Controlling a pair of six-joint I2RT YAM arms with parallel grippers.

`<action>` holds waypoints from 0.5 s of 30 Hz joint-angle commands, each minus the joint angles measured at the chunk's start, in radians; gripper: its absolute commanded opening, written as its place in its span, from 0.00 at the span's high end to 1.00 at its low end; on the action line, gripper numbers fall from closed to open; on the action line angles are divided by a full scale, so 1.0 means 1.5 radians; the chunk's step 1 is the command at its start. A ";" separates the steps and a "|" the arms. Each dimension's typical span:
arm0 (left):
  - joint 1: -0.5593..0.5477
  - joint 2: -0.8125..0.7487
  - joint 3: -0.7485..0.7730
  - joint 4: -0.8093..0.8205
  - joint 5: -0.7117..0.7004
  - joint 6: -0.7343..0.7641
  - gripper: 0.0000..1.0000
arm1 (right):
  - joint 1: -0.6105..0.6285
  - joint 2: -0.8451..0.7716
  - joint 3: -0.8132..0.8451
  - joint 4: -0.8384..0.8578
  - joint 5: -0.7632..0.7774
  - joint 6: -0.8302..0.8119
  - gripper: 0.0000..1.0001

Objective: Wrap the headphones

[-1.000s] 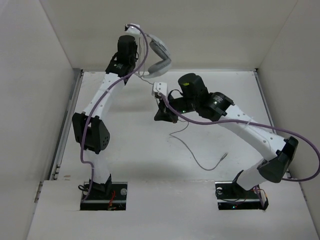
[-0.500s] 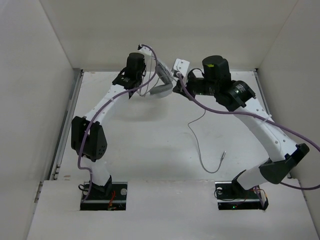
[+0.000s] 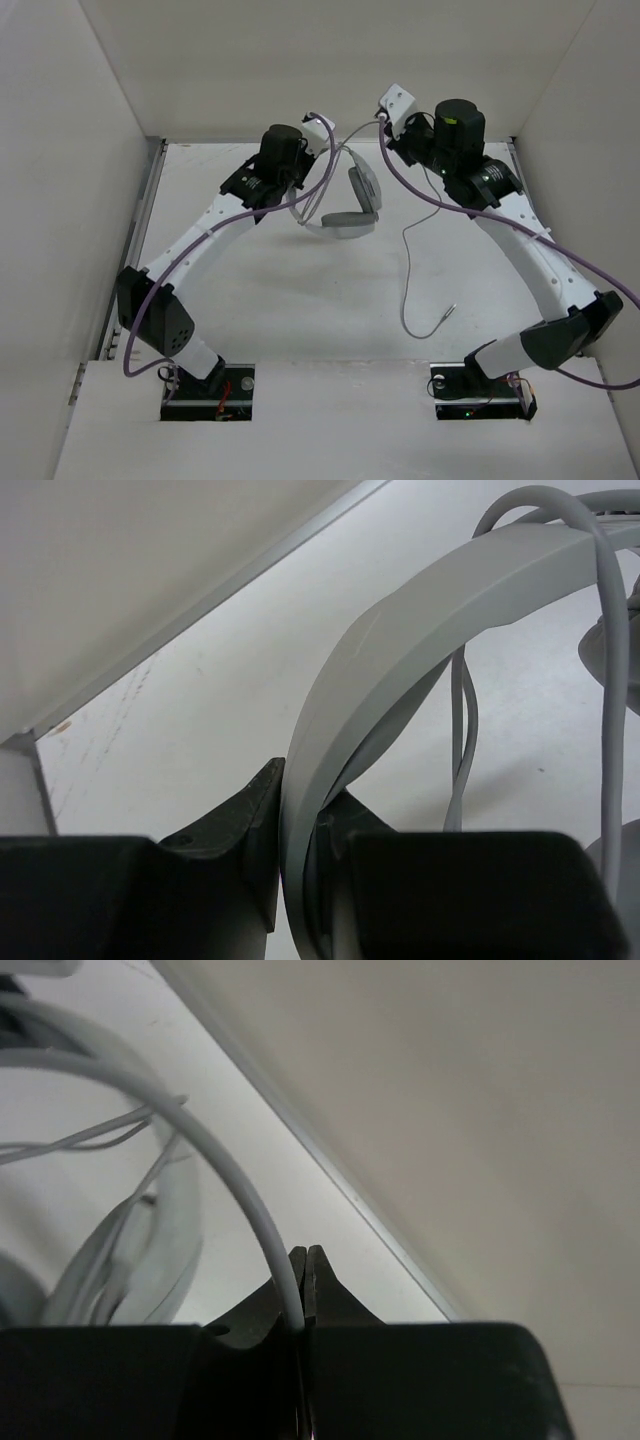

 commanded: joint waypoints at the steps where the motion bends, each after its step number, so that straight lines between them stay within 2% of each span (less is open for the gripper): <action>1: -0.010 -0.065 -0.001 0.006 0.074 -0.041 1.00 | -0.015 0.003 -0.008 0.103 0.061 -0.009 1.00; 7: -0.010 -0.103 0.011 -0.019 0.118 -0.064 1.00 | -0.068 0.038 -0.033 0.132 0.065 0.019 1.00; 15: -0.021 -0.129 0.039 -0.050 0.197 -0.085 1.00 | -0.120 0.077 -0.033 0.129 0.012 0.092 1.00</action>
